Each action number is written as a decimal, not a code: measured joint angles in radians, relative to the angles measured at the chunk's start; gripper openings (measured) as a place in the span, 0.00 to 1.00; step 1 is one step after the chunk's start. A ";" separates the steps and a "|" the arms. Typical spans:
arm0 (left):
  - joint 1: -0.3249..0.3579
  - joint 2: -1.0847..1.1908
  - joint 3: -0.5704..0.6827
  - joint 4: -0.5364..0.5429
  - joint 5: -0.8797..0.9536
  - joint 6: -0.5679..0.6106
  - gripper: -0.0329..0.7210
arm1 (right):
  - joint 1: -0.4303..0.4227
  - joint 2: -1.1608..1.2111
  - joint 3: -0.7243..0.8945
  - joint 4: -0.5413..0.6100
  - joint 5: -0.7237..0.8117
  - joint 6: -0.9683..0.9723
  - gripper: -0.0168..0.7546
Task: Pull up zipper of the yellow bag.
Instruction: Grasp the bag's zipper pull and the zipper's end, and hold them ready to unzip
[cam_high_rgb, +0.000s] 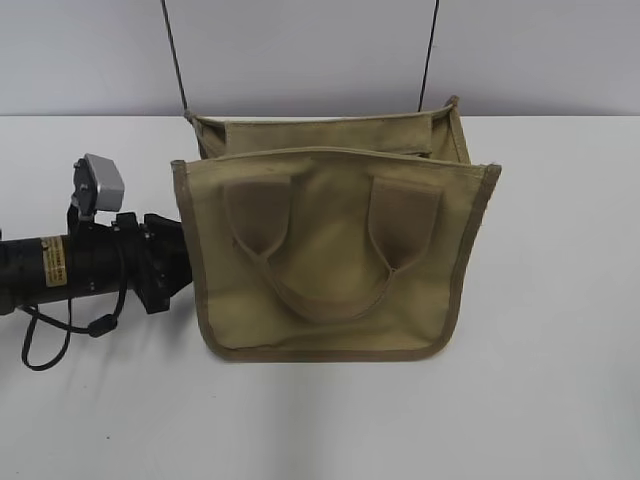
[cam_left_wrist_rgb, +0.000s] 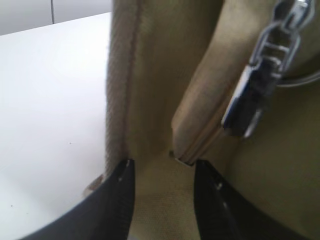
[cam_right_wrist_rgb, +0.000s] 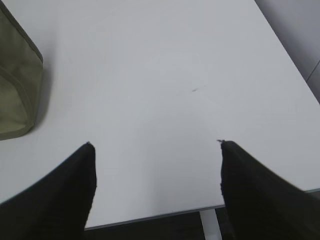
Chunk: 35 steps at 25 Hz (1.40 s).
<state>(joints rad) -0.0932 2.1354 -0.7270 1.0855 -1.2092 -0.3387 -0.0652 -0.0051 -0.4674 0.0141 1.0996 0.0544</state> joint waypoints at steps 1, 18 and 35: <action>-0.005 0.000 0.000 0.008 0.000 0.000 0.44 | 0.000 0.000 0.000 0.000 0.000 0.000 0.75; -0.070 0.000 0.000 -0.071 -0.001 0.003 0.08 | 0.000 0.000 0.000 0.000 0.000 0.000 0.75; -0.071 -0.348 0.001 -0.077 0.450 0.003 0.06 | 0.000 0.000 0.000 0.000 0.000 0.000 0.75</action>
<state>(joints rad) -0.1639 1.7872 -0.7261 1.0087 -0.7588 -0.3354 -0.0652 -0.0051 -0.4674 0.0141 1.0996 0.0544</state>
